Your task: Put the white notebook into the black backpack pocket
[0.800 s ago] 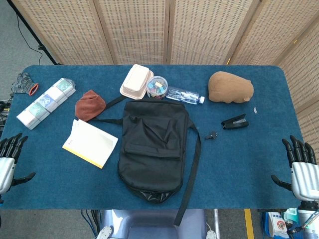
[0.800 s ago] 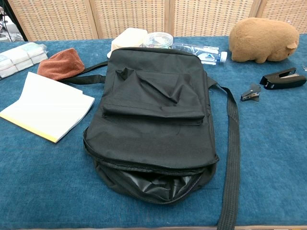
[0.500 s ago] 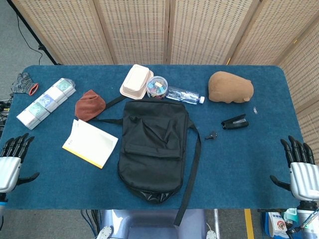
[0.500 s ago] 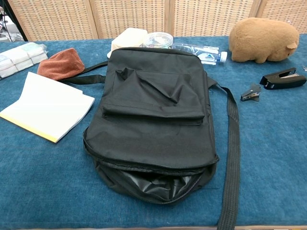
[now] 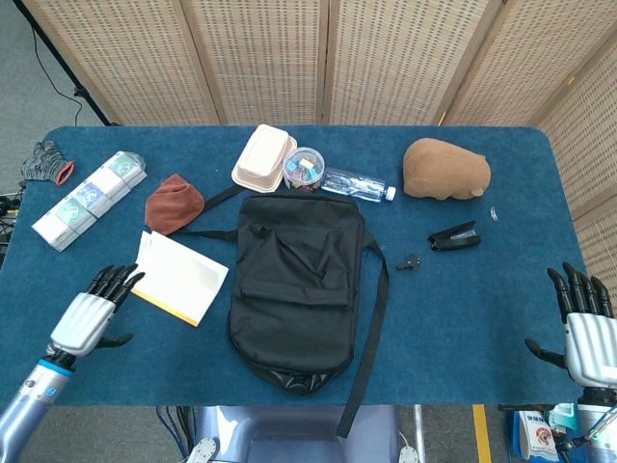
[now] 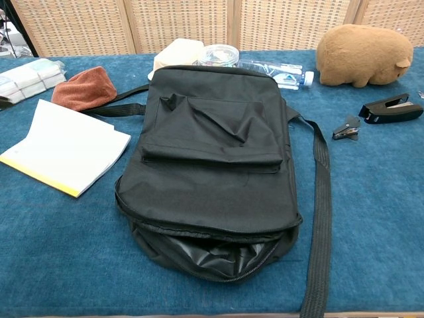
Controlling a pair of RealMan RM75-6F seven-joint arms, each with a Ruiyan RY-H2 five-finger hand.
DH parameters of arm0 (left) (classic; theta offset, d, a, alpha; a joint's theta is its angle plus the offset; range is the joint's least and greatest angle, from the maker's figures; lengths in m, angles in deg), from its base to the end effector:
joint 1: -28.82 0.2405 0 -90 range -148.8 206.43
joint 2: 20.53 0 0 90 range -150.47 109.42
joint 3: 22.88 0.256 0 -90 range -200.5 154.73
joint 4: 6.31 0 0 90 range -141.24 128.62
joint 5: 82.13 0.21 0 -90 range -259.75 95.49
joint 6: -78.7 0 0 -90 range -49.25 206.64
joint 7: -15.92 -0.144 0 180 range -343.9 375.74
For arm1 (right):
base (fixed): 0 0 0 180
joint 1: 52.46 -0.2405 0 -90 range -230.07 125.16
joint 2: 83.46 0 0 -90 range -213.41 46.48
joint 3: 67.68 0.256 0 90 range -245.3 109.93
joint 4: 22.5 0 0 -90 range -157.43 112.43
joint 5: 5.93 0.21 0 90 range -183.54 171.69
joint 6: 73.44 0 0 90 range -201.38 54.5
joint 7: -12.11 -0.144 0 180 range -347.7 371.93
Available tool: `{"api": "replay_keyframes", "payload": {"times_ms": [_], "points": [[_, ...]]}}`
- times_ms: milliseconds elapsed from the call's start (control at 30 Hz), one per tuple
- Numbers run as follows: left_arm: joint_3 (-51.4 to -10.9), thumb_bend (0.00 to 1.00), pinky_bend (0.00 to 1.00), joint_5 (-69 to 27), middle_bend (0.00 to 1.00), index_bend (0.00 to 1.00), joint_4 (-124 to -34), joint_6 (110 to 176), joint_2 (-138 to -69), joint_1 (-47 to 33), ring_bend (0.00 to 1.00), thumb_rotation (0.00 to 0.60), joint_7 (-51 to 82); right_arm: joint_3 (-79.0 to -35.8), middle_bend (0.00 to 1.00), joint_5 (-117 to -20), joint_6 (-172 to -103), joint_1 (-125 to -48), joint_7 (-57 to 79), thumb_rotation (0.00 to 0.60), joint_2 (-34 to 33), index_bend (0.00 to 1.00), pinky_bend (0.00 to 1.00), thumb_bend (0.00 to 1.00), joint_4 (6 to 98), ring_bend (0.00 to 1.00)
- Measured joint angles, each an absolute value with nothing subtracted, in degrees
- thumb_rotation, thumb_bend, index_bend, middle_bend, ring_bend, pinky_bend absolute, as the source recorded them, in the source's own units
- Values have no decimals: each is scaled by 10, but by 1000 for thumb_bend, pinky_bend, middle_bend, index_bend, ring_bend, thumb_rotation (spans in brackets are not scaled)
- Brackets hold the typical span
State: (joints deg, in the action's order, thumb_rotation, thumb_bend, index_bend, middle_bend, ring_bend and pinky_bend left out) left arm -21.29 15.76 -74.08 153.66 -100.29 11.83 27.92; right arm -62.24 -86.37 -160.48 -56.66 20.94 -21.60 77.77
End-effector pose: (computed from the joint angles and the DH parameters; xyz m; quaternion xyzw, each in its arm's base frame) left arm -0.3148 0.2333 0.0634 -0.7255 -0.3629 -0.3884 0.4372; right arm -0.2957 -0.1840 0.1743 0.5624 -0.3762 0.3738 0.6344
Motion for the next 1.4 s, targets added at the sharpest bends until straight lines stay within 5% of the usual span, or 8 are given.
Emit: {"api": "replay_keyframes", "payload": {"times_ms": [367, 600, 1400], "points": [[-211, 23, 0, 168, 0, 0, -663, 1497, -1109, 72, 0, 600, 266, -621, 0, -860, -1595, -568, 205, 600, -216, 0, 0, 0, 775, 0], [-212, 256, 0, 158, 0, 0, -647, 1485, -1134, 58, 0, 600, 248, -618, 0, -858, -1596, -566, 197, 600, -219, 0, 0, 0, 775, 0], [-209, 291, 0, 126, 0, 0, -595, 1452, -1175, 35, 0, 600, 217, -615, 0, -863, -1602, -559, 178, 600, -229, 0, 0, 0, 782, 0]]}}
